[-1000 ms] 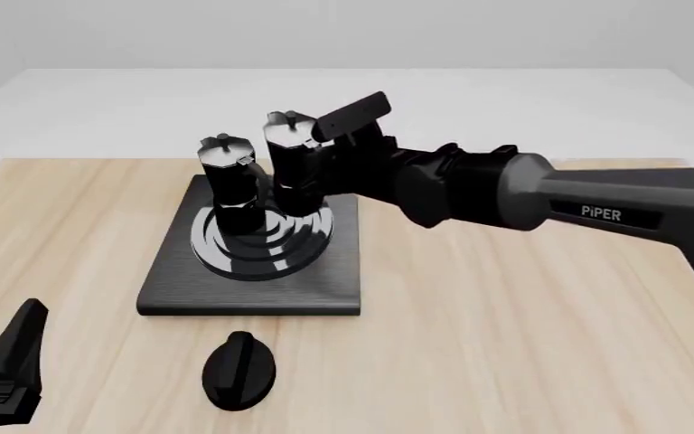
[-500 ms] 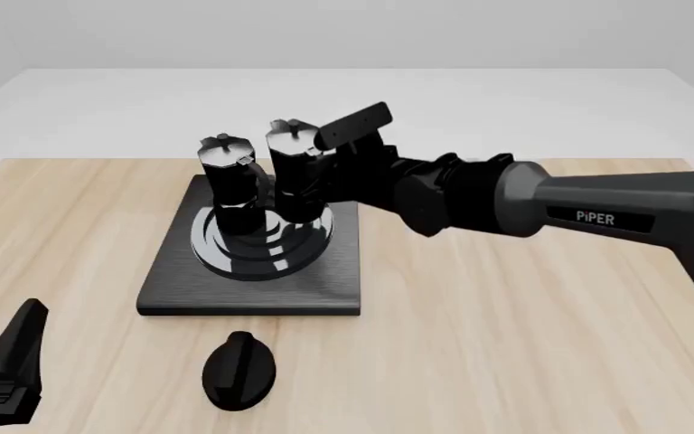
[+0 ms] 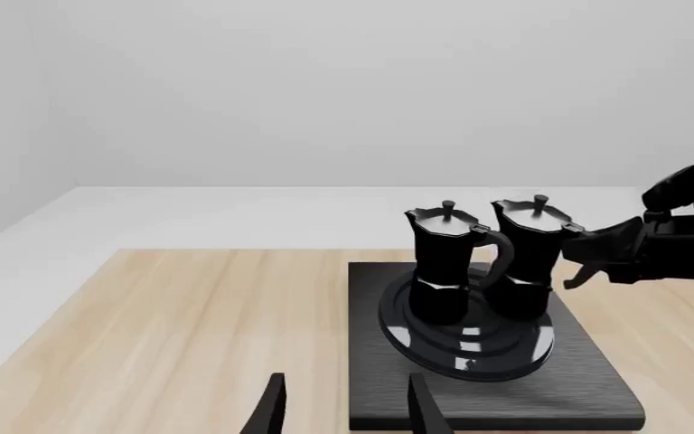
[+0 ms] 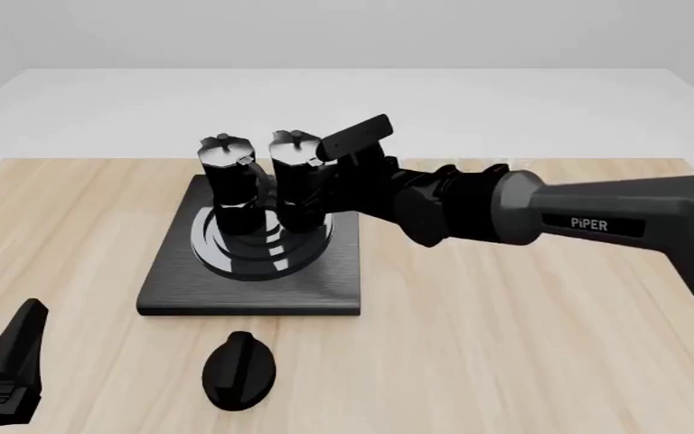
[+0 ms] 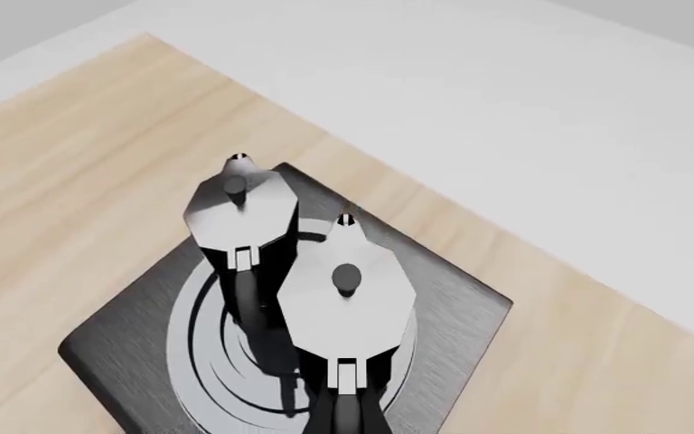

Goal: Put both moka pots on the stove.

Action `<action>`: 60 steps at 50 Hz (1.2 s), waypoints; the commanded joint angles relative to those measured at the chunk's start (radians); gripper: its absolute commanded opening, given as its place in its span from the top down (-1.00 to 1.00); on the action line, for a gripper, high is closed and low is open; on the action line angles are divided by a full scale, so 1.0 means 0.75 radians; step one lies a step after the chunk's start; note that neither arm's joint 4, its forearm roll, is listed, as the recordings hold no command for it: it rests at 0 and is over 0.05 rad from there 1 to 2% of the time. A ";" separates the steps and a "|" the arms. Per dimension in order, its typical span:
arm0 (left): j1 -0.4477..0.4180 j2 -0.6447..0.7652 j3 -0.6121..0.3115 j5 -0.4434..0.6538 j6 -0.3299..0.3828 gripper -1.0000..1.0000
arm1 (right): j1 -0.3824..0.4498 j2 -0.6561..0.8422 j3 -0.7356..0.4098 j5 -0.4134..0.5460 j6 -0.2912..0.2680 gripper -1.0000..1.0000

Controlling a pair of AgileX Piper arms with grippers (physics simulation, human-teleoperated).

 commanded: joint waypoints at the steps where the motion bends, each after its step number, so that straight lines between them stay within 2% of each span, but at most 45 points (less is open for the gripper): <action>1: 0.000 0.000 0.000 0.000 0.000 -1.00 | -0.002 -0.024 -0.012 -0.029 0.015 1.00; 60: 0.000 0.000 0.000 0.000 0.000 -1.00 | 0.001 0.003 0.063 -0.089 0.063 1.00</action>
